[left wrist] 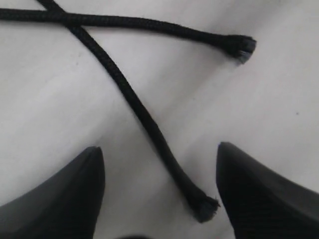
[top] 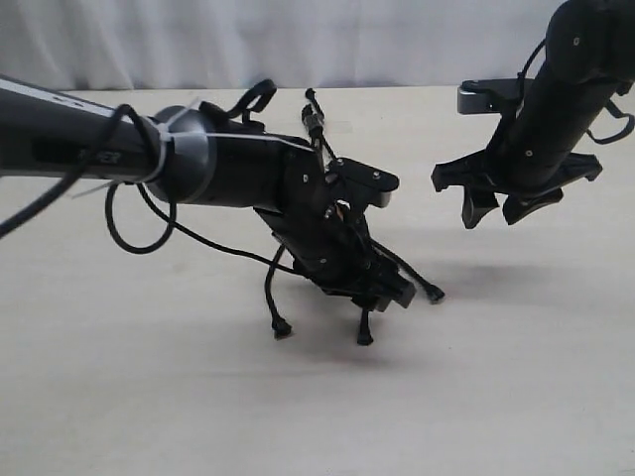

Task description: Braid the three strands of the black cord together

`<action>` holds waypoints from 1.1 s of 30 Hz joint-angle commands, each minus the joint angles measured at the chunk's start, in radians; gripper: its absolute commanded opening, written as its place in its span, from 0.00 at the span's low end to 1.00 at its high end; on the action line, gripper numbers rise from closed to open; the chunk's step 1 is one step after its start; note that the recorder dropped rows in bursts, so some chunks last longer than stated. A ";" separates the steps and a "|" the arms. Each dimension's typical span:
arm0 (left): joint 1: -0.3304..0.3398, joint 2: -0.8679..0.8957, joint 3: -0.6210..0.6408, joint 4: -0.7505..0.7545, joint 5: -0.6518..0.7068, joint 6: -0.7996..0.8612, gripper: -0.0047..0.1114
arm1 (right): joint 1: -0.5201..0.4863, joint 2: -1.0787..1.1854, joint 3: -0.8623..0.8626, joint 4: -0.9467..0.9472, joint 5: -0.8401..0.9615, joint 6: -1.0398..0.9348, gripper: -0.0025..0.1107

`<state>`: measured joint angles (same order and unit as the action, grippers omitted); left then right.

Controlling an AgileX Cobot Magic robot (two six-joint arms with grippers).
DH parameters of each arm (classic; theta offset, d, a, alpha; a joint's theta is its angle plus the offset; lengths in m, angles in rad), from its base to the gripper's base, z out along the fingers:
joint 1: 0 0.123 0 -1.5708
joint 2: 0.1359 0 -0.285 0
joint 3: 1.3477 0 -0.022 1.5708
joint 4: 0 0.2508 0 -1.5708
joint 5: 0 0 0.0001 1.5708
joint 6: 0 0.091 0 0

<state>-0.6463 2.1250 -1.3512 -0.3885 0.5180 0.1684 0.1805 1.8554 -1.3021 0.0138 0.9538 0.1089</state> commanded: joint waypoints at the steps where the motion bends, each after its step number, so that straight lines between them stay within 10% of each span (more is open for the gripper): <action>1: -0.032 0.055 -0.035 0.003 0.026 -0.019 0.55 | -0.006 -0.008 0.003 0.008 0.009 -0.012 0.45; 8: -0.061 0.095 -0.040 0.207 0.045 -0.068 0.04 | -0.006 -0.037 0.003 0.009 0.046 -0.012 0.45; 19: -0.036 -0.078 -0.040 0.432 0.225 -0.107 0.04 | -0.006 -0.113 0.003 -0.001 0.038 -0.034 0.45; 33: 0.315 -0.016 0.042 0.610 0.151 -0.303 0.04 | 0.059 -0.065 0.051 0.152 -0.168 -0.237 0.45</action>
<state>-0.3670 2.0796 -1.3149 0.2249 0.6972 -0.1161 0.2079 1.7928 -1.2566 0.1485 0.8375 -0.1007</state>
